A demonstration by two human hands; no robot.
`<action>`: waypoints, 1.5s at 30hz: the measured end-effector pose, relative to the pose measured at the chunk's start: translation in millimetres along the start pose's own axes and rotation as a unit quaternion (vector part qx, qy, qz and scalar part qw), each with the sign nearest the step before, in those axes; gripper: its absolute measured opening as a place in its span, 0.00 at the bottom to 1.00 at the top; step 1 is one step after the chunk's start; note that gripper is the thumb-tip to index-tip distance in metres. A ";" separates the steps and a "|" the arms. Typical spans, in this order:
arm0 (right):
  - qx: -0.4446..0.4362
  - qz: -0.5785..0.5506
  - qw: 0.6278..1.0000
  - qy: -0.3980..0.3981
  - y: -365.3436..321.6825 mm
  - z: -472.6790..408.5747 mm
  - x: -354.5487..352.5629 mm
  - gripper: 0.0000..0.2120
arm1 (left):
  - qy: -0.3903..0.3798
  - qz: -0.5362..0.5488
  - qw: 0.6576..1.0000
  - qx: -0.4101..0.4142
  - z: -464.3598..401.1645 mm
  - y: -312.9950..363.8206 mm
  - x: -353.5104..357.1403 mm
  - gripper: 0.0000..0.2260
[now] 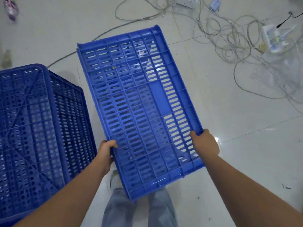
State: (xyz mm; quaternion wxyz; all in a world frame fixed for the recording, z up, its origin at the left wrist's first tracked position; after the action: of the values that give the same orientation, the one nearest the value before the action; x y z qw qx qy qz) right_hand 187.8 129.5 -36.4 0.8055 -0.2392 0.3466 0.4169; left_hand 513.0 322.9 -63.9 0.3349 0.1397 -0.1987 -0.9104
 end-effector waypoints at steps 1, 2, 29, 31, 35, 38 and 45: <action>0.000 0.015 1.000 -0.003 0.0 2.2 2.2 0.19 | 0.005 0.003 1.000 -0.004 -5.2 -2.6 -4.7 0.26; 0.002 0.029 1.000 -0.003 0.5 3.8 4.8 0.20 | 0.008 0.005 1.000 -0.008 -12.3 -6.7 -9.7 0.28; 0.122 0.004 0.986 -0.117 15.2 8.2 45.3 0.19 | 0.047 -0.226 0.973 0.022 -24.1 14.0 -9.9 0.18; 0.112 0.011 0.987 -0.114 11.0 6.0 44.9 0.13 | 0.056 -0.229 0.971 0.023 -24.9 13.6 -11.9 0.18; 0.112 0.025 0.985 -0.127 7.9 2.4 45.1 0.11 | 0.079 -0.243 0.965 0.060 -19.0 20.9 -10.5 0.21; 0.100 0.012 0.987 -0.125 7.6 3.9 44.8 0.08 | 0.164 -0.369 0.902 0.151 3.2 47.6 -7.4 0.32; 0.032 -0.005 0.982 -0.186 18.4 1.7 44.7 0.25 | 0.061 -0.509 0.801 0.309 43.5 65.4 113.9 0.27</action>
State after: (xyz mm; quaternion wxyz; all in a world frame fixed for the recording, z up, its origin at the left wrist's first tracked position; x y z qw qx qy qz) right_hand 191.4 163.2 -70.9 0.8652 -0.1334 0.2027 0.4387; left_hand 448.5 213.3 -9.5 -0.2268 0.3723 -0.3490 -0.8296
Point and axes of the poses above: each hand's wrist, its own z-axis away from the middle knuckle, its own x-axis out of the palm, y = z × x, the point moved 10 cm from there along -z, towards the middle knuckle, and after that the axes turned 7 degrees about x, right-handed, at the moved point
